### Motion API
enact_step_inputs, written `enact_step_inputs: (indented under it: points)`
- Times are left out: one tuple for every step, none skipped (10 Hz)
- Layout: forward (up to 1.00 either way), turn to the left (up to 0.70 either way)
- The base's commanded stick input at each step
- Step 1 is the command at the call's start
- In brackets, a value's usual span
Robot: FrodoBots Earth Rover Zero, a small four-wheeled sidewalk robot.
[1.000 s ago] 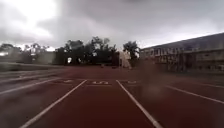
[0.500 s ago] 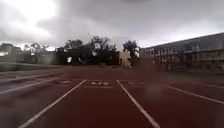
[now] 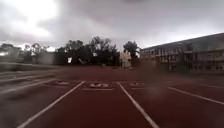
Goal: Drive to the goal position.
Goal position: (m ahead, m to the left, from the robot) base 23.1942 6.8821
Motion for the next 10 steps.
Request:
enact_step_inputs:
  points:
    - [0.45,0.00]
    - [0.45,0.00]
    - [0.45,0.00]
    - [0.45,0.00]
    - [0.45,0.00]
    - [0.45,0.00]
    - [0.45,0.00]
    - [0.45,0.00]
    - [0.45,0.00]
    - [0.45,0.00]
